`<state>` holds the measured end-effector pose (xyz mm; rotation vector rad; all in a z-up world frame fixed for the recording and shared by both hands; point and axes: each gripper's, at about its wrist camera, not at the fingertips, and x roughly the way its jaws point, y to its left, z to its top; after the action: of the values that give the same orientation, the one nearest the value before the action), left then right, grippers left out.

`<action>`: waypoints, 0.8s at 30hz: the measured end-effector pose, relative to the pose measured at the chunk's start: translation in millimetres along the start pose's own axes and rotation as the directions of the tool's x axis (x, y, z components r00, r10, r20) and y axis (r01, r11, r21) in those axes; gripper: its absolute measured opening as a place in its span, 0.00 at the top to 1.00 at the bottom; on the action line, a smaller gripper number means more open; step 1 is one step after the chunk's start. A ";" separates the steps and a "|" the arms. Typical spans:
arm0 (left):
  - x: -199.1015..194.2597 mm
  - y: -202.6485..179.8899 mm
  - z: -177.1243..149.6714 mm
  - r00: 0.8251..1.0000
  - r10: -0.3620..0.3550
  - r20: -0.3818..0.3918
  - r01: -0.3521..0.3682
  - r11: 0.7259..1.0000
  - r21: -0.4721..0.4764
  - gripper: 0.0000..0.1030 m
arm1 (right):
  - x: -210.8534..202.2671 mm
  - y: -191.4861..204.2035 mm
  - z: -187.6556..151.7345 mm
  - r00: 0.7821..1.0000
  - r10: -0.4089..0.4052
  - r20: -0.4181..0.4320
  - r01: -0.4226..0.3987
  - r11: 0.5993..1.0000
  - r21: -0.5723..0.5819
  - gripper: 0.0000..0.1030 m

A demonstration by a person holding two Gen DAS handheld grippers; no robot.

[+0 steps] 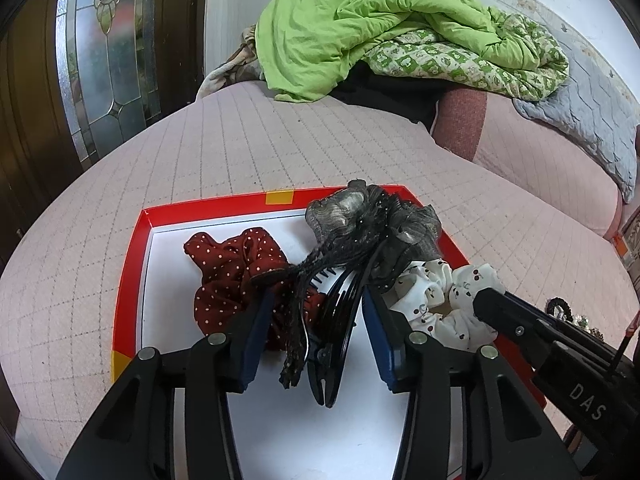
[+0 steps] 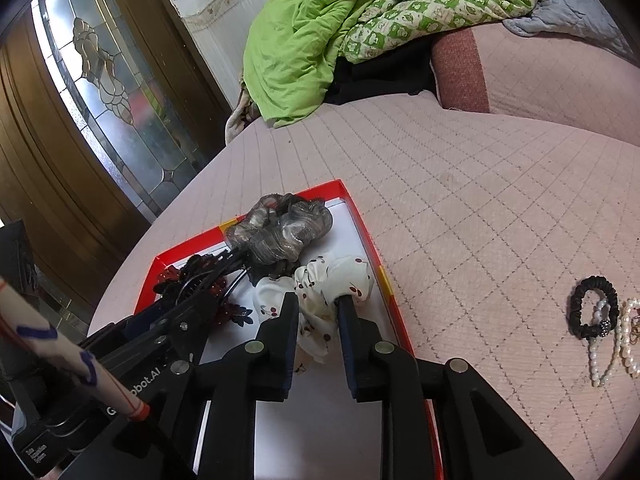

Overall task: Organize jewelry
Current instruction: 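Lower the claw clips and white scrunchie into the tray and open both tools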

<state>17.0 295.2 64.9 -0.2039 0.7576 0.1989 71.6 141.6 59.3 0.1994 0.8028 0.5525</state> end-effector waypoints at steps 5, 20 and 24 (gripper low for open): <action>-3.0 1.2 1.7 1.000 0.008 0.012 -0.008 1.000 -0.009 0.52 | -8.6 -0.3 1.5 1.000 0.009 0.014 -0.009 1.000 0.002 0.77; -13.6 -2.8 2.4 0.999 0.023 0.042 -0.022 1.000 -0.014 0.46 | -31.5 -4.8 3.5 0.999 0.024 0.045 -0.025 1.000 0.015 0.75; -16.2 -5.9 2.8 0.998 0.026 0.050 -0.025 1.000 -0.008 0.44 | -35.2 -8.3 4.1 0.999 0.021 0.049 -0.022 1.000 0.020 0.75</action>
<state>8.9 288.6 78.7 -0.1961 0.7101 0.2306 58.0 115.8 81.1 0.2402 0.7595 0.5578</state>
